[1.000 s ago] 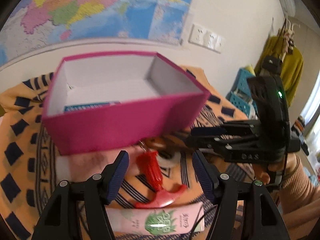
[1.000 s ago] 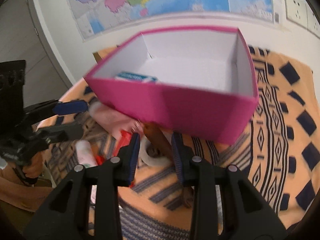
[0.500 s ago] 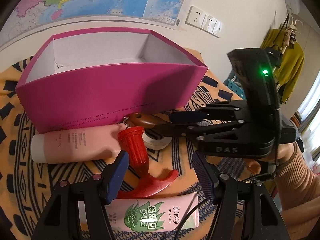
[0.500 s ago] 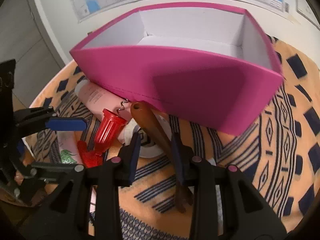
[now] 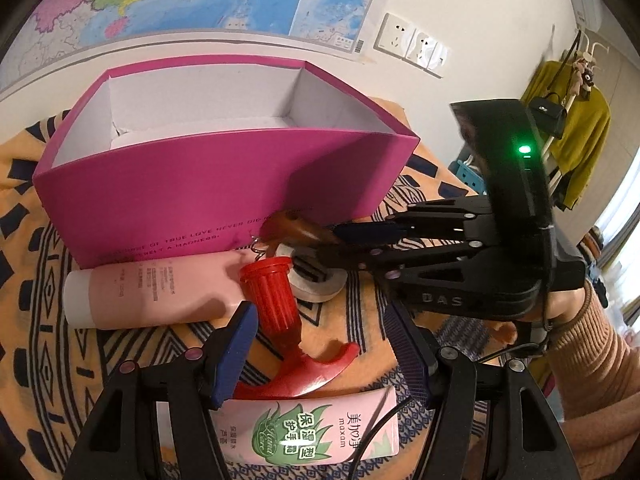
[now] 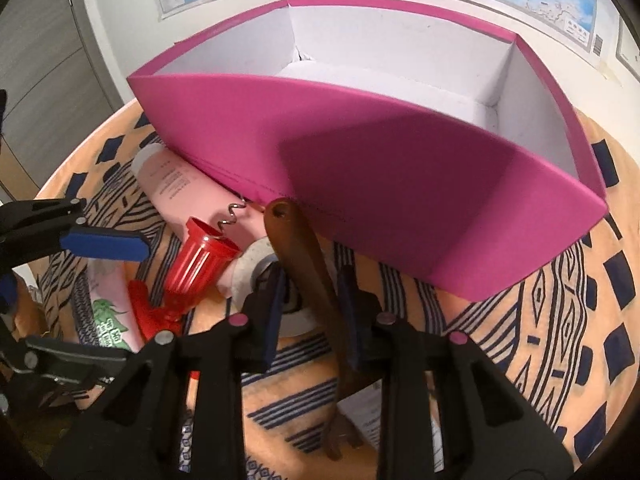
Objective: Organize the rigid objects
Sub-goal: 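Reach the right gripper to the wooden spatula handle and grasp it, then lift the wooden spatula with the right gripper over the pink box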
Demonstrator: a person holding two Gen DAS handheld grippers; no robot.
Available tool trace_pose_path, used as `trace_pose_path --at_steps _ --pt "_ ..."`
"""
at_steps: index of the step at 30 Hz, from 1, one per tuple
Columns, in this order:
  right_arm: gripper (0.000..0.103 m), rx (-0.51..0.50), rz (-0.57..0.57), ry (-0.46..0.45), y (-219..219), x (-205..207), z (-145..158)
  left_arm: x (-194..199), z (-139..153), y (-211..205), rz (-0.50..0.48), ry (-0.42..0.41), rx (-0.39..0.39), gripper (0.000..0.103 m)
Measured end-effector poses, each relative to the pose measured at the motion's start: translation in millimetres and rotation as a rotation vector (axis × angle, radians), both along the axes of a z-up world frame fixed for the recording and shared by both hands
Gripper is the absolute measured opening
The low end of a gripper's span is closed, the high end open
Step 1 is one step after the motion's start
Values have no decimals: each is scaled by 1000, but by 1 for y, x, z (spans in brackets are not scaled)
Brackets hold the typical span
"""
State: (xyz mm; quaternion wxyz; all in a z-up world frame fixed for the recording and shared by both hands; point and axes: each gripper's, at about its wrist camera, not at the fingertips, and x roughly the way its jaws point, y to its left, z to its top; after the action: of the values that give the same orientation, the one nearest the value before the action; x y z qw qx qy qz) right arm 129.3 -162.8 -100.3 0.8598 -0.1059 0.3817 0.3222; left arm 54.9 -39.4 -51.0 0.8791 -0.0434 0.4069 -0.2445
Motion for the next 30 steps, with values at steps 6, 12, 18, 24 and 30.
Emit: trace_pose_path --at_steps 6,12,18,24,30 --pt "20 114 -23 4 -22 -13 15 3 2 -10 -37 -6 -5 67" --pt "20 261 -46 37 -43 -21 24 12 0 -31 -118 -13 -25 67" --pt "20 363 -68 47 -58 -28 32 23 -7 -53 -168 1 -18 46" --pt "20 422 -76 45 -62 -33 36 37 -8 -56 -149 -7 -21 21" --pt "20 450 -76 33 -63 -35 42 32 9 -53 -144 -83 -12 15"
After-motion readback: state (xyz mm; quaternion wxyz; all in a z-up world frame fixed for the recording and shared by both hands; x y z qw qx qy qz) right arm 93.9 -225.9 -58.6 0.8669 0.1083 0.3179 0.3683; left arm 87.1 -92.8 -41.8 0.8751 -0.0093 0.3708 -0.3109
